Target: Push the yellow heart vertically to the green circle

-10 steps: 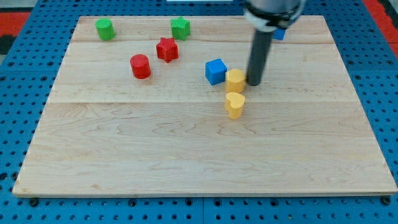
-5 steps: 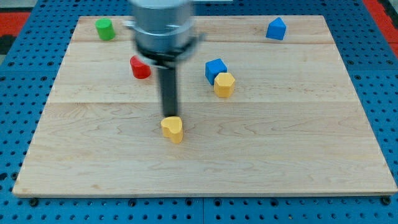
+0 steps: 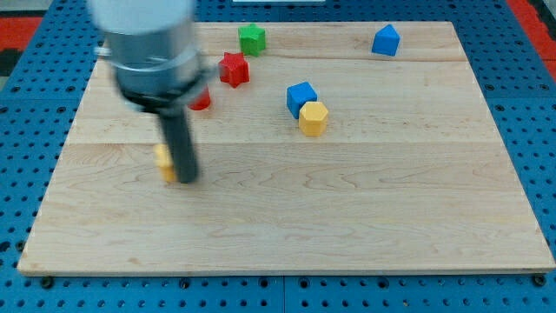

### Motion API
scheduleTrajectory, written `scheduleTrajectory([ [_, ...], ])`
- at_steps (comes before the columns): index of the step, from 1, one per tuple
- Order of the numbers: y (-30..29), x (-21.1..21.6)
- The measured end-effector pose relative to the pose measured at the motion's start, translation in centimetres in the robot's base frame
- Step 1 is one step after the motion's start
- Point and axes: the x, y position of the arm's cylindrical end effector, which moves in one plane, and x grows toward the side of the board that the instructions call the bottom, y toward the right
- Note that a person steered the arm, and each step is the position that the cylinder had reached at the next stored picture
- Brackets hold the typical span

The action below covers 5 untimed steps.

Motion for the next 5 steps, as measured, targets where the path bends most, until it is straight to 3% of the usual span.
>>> scheduleTrajectory([
  [1, -4.7, -0.6],
  [2, -5.7, 1.2],
  [4, -6.4, -5.4],
  [5, -7.9, -3.4],
])
